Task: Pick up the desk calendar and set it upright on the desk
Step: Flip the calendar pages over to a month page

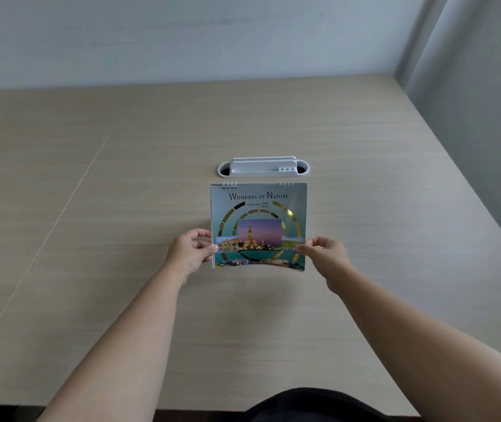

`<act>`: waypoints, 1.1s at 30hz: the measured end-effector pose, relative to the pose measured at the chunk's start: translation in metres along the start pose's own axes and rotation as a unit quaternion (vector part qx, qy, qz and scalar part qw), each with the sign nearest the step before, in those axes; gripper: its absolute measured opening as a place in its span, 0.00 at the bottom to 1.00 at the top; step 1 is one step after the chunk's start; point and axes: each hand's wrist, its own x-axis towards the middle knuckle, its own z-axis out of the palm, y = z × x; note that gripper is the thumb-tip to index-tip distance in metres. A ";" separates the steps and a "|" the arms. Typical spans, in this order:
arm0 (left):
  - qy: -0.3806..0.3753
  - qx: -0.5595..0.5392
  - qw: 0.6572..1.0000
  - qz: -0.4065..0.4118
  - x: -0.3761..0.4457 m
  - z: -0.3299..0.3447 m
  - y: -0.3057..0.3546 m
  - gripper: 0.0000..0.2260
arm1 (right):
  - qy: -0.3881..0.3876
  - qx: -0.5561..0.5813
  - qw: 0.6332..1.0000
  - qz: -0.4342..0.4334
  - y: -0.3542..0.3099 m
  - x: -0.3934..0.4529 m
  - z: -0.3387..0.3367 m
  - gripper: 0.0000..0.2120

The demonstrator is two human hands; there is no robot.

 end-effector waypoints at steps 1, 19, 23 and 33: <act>-0.006 -0.003 1.000 -0.002 0.000 -0.001 0.000 0.12 | 0.001 0.001 1.000 -0.007 0.000 -0.002 0.001 0.12; -0.091 -0.047 0.994 -0.024 -0.012 0.002 -0.001 0.09 | -0.141 0.348 0.921 -0.106 -0.145 -0.041 -0.001 0.13; -0.087 -0.051 0.995 -0.018 -0.018 -0.001 0.004 0.08 | -0.120 0.284 0.943 -0.125 -0.172 -0.014 0.004 0.08; -0.066 -0.058 0.996 -0.015 -0.020 0.000 0.003 0.06 | 0.034 0.043 0.991 -0.123 -0.113 0.029 0.005 0.21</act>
